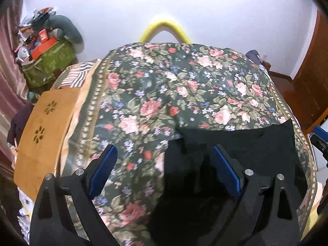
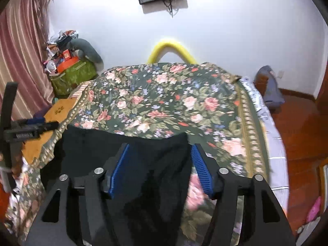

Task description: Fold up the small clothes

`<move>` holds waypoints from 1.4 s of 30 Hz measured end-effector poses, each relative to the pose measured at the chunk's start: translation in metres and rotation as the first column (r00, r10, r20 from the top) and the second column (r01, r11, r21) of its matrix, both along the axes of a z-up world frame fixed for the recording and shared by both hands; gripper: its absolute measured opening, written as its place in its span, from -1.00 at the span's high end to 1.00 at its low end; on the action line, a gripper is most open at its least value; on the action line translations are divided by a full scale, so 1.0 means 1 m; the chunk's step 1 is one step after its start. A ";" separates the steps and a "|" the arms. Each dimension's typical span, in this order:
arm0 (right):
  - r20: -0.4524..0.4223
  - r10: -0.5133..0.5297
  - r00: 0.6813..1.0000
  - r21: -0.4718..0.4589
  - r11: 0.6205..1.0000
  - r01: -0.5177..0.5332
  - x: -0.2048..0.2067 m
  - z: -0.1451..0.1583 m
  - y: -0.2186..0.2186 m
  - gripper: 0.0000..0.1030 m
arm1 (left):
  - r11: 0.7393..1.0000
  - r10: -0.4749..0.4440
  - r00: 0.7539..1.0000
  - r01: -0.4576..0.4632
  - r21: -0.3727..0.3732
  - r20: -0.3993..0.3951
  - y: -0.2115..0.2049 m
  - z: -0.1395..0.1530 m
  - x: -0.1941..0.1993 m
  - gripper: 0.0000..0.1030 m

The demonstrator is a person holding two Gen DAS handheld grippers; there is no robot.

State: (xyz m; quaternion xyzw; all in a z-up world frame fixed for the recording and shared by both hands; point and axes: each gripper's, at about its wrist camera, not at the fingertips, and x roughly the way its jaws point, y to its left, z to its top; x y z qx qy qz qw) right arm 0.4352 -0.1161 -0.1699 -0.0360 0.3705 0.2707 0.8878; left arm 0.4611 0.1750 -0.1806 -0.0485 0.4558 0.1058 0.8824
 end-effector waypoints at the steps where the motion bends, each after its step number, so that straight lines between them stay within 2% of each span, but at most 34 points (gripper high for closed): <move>1: 0.002 0.005 1.000 -0.010 1.000 -0.005 -0.005 0.000 -0.003 -0.23 | 1.000 0.001 1.000 -0.001 -0.009 -0.002 0.003 0.001 -0.005 -0.82; 5: -0.012 0.013 1.000 -0.014 1.000 -0.013 -0.015 -0.005 -0.012 -0.58 | 0.999 -0.012 0.999 0.010 -0.053 -0.033 0.011 -0.009 -0.023 -0.82; 9: -0.063 0.013 0.998 -0.015 1.000 -0.014 -0.018 -0.023 -0.017 -0.60 | 0.995 -0.035 0.996 0.026 -0.094 -0.087 0.012 -0.033 -0.030 -0.82; 12: -0.126 0.008 0.992 0.000 1.000 -0.008 -0.015 -0.041 -0.019 -0.60 | 0.984 -0.042 0.991 0.019 -0.177 -0.130 0.014 -0.057 -0.029 -0.82; 16: -0.221 -0.002 0.975 0.025 1.000 0.008 -0.001 -0.069 -0.017 -0.60 | 0.945 -0.060 0.985 0.005 -0.326 -0.159 0.016 -0.085 -0.019 -0.82; 18: -0.250 0.001 0.968 0.043 0.999 0.010 0.003 -0.079 -0.015 -0.60 | 0.923 -0.060 0.987 -0.002 -0.386 -0.147 0.017 -0.092 -0.016 -0.81; 21: -0.228 0.013 0.974 0.078 0.997 0.005 0.006 -0.080 -0.008 -0.64 | 0.878 -0.083 0.990 0.017 -0.478 -0.117 0.016 -0.096 -0.010 -0.66; 23: -0.228 0.028 0.973 0.096 0.995 -0.006 0.006 -0.080 -0.003 -0.53 | 0.872 -0.088 0.990 0.025 -0.490 -0.106 0.014 -0.096 -0.007 -0.58; 25: -0.232 0.040 0.972 0.110 0.994 -0.014 0.005 -0.081 0.002 -0.32 | 0.873 -0.099 0.991 0.044 -0.487 -0.089 0.010 -0.093 -0.008 -0.39; 26: -0.232 0.044 0.972 0.116 0.993 -0.018 0.004 -0.081 0.004 -0.22 | 0.873 -0.105 0.992 0.056 -0.484 -0.076 0.007 -0.091 -0.009 -0.22; 29: -0.242 0.055 0.969 0.137 0.990 -0.022 -0.002 -0.079 0.007 0.43 | 0.885 -0.129 0.990 0.088 -0.457 -0.059 -0.002 -0.083 -0.014 0.30; 30: -0.241 0.057 0.969 0.137 0.990 -0.024 -0.003 -0.078 0.008 0.50 | 0.897 -0.130 0.990 0.091 -0.433 -0.061 -0.004 -0.080 -0.017 0.46; 31: -0.233 0.060 0.971 0.136 0.990 -0.029 -0.006 -0.075 0.009 0.62 | 0.910 -0.131 0.989 0.095 -0.404 -0.063 -0.008 -0.076 -0.019 0.50; 33: -0.213 0.079 0.974 0.139 0.989 -0.050 -0.017 -0.066 0.011 0.68 | 0.919 -0.134 0.989 0.103 -0.381 -0.057 -0.010 -0.068 -0.026 0.66; 36: -0.165 0.102 0.981 0.149 0.986 -0.077 -0.037 -0.047 0.011 0.71 | 0.925 -0.137 0.990 0.122 -0.360 -0.017 -0.011 -0.048 -0.045 0.66; 42: -0.086 0.149 0.985 0.199 0.971 -0.130 -0.074 0.007 0.013 0.72 | 0.933 -0.131 0.988 0.149 -0.328 0.077 -0.013 0.012 -0.088 0.67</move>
